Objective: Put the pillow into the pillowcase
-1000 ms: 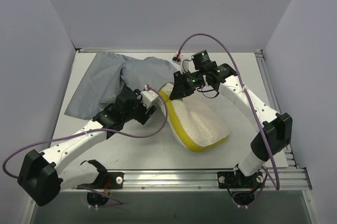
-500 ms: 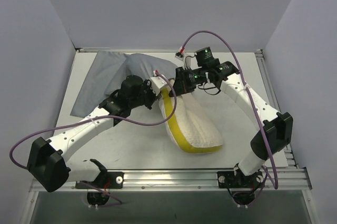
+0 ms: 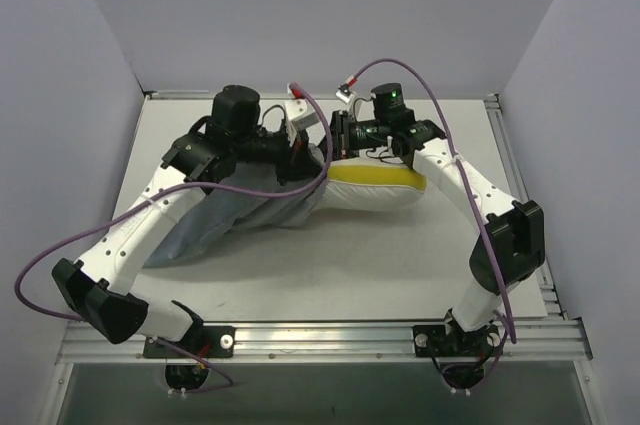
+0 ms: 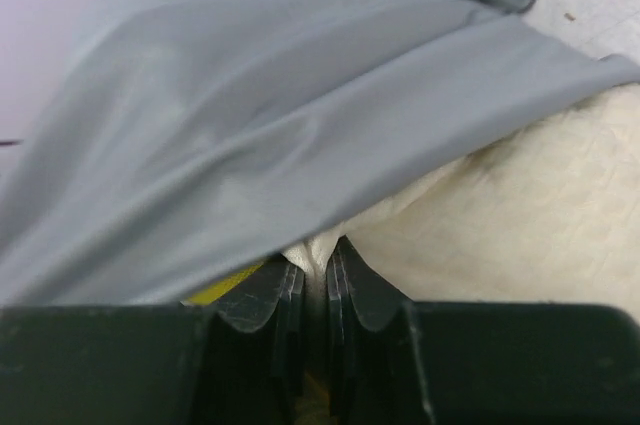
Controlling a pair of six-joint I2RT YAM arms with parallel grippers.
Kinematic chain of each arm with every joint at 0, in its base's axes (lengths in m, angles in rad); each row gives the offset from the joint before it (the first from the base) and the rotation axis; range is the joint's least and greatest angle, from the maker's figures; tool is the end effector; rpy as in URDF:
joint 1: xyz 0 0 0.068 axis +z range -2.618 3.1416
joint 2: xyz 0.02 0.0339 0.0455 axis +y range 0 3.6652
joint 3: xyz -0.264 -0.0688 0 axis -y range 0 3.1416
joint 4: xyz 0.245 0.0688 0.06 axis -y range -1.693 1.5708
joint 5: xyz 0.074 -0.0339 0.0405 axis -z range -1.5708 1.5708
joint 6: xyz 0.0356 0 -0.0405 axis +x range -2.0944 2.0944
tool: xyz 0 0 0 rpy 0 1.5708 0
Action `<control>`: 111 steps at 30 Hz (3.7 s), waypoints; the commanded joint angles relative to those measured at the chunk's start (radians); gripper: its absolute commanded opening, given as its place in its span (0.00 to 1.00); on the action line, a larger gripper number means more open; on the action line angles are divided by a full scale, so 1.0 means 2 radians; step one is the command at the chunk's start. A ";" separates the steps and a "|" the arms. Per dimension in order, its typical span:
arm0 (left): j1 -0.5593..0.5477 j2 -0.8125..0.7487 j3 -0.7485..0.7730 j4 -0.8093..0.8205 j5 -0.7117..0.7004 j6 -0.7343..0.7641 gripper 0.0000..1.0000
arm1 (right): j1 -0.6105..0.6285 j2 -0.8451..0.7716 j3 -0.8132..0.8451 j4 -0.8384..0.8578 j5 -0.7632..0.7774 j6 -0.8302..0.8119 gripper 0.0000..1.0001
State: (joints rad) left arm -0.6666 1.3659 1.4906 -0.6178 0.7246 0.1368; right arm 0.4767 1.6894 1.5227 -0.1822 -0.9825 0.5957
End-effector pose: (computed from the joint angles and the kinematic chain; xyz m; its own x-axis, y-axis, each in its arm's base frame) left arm 0.2138 -0.1982 0.4143 -0.2428 0.3210 -0.9154 0.9640 0.1854 -0.1907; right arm 0.3337 0.2057 0.3621 -0.7840 -0.0545 -0.6183 -0.6153 0.1992 0.7627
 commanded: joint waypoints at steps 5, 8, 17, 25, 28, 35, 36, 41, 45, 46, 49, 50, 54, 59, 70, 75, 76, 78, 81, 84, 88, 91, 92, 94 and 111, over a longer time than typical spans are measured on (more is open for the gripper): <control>0.030 0.043 0.082 0.022 0.118 -0.055 0.00 | -0.007 -0.026 -0.061 0.138 -0.010 0.088 0.00; 0.025 0.037 0.048 0.028 0.103 -0.050 0.00 | -0.014 -0.039 -0.063 0.110 0.008 0.047 0.00; 0.021 0.120 0.150 0.040 0.034 0.028 0.00 | -0.065 -0.019 0.070 0.095 0.019 0.028 0.00; -0.057 0.073 0.015 -0.047 0.021 0.149 0.00 | -0.035 -0.034 0.030 0.041 0.022 -0.086 0.00; -0.074 0.041 -0.090 -0.063 0.007 0.171 0.31 | 0.012 -0.049 -0.082 0.030 0.054 -0.154 0.00; -0.065 -0.069 -0.167 -0.062 0.053 0.073 0.78 | 0.063 -0.005 -0.227 0.053 0.060 -0.196 0.31; -0.057 -0.077 -0.160 -0.059 0.053 0.042 0.80 | 0.062 -0.005 -0.224 0.043 0.061 -0.198 0.45; 0.067 -0.051 -0.087 -0.029 0.066 -0.041 0.80 | -0.032 -0.098 -0.201 -0.024 0.048 -0.202 0.91; 0.074 0.039 0.008 -0.020 -0.073 -0.051 0.79 | -0.139 -0.152 -0.172 -0.084 0.045 -0.218 0.91; 0.070 0.086 0.031 -0.021 -0.101 -0.048 0.79 | -0.155 -0.160 -0.168 -0.120 0.062 -0.230 0.91; 0.050 0.183 0.117 -0.022 -0.168 -0.032 0.78 | -0.205 -0.152 -0.160 -0.185 0.128 -0.283 0.88; 0.037 0.207 0.137 -0.023 -0.186 -0.027 0.77 | -0.216 -0.148 -0.163 -0.197 0.143 -0.291 0.88; 0.022 0.317 0.229 -0.028 -0.248 -0.031 0.77 | -0.260 -0.116 -0.168 -0.243 0.171 -0.314 0.88; 0.019 0.436 0.309 -0.025 -0.318 -0.034 0.77 | -0.267 -0.086 -0.188 -0.267 0.167 -0.324 0.92; 0.013 0.504 0.338 -0.002 -0.416 0.005 0.70 | -0.261 0.001 -0.208 -0.280 0.141 -0.325 0.77; 0.010 0.527 0.338 -0.005 -0.431 0.021 0.64 | -0.261 0.027 -0.196 -0.273 0.124 -0.316 0.52; 0.010 0.527 0.336 -0.006 -0.421 0.021 0.60 | -0.261 0.027 -0.195 -0.270 0.123 -0.314 0.50; 0.003 0.525 0.333 -0.006 -0.416 0.025 0.56 | -0.261 0.029 -0.190 -0.266 0.122 -0.313 0.46; -0.009 0.525 0.338 -0.002 -0.447 0.042 0.56 | -0.261 0.028 -0.187 -0.267 0.121 -0.309 0.36; -0.010 0.520 0.344 0.003 -0.451 0.044 0.64 | -0.261 0.024 -0.189 -0.267 0.124 -0.310 0.28; -0.011 0.496 0.352 0.004 -0.453 0.068 0.66 | -0.261 0.021 -0.197 -0.268 0.127 -0.317 0.11; -0.011 0.468 0.360 0.004 -0.444 0.095 0.67 | -0.261 0.019 -0.202 -0.267 0.129 -0.321 0.00; -0.011 0.464 0.360 0.004 -0.444 0.103 0.67 | -0.261 0.017 -0.205 -0.267 0.129 -0.322 0.00; -0.009 0.453 0.359 0.005 -0.438 0.112 0.67 | -0.261 0.017 -0.208 -0.267 0.129 -0.324 0.00; 0.014 0.512 0.386 -0.007 -0.418 0.107 0.74 | -0.266 0.007 -0.214 -0.270 0.138 -0.335 0.00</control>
State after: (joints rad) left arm -0.6598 2.3478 2.2063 -0.6262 -0.1257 0.3489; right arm -0.0555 1.7424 1.1172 -0.6788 -0.7216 -0.0513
